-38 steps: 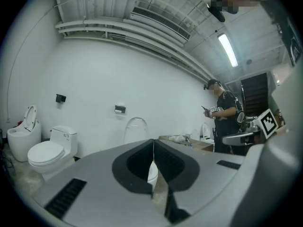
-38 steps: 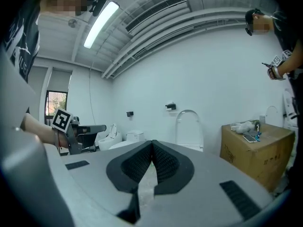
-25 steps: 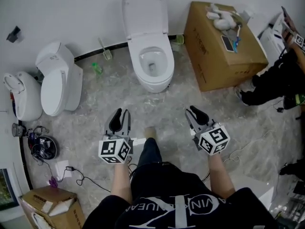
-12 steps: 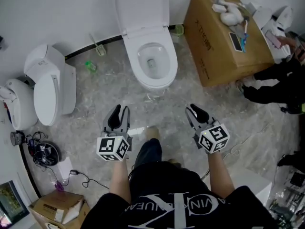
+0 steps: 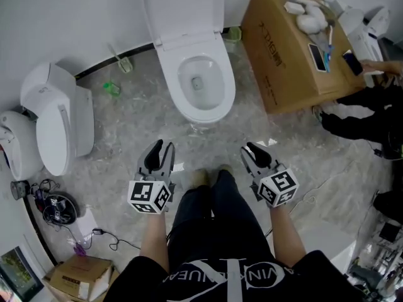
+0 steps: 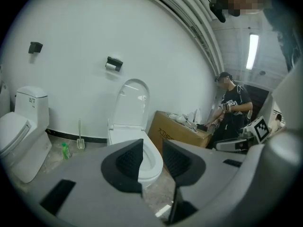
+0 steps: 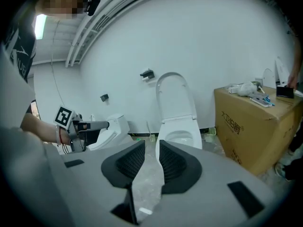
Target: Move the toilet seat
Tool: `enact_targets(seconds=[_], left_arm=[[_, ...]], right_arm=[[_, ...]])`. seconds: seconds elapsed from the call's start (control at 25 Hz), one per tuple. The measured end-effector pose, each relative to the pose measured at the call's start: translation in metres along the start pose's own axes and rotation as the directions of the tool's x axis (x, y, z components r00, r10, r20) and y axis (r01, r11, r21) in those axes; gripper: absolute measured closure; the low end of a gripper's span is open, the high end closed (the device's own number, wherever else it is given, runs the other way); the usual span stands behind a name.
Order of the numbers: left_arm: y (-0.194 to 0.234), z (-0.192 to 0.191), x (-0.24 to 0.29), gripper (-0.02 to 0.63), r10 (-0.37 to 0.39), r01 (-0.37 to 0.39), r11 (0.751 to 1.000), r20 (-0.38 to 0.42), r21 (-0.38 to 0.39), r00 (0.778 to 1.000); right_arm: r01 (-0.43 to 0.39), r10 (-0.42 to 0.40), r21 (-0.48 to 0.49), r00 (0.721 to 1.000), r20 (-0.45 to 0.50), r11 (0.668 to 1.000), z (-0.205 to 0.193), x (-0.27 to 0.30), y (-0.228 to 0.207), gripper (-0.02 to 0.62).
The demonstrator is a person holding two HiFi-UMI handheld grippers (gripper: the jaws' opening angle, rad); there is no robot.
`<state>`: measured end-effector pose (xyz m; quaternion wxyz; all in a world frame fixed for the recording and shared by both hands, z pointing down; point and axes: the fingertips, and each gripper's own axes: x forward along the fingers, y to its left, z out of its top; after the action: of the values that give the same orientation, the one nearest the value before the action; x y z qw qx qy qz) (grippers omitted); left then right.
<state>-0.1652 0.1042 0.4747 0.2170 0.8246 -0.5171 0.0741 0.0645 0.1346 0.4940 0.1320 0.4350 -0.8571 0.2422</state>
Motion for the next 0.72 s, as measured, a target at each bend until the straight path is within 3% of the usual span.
enact_targets(seconds=[0.72], left_arm=[[0.016, -0.074, 0.100, 0.477, -0.004, -0.013, 0.996, -0.199, -0.085, 0.980]], right_arm=[[-0.125, 0.130, 0.037, 0.969, -0.210, 0.992, -0.051, 0.111, -0.057, 0.486]])
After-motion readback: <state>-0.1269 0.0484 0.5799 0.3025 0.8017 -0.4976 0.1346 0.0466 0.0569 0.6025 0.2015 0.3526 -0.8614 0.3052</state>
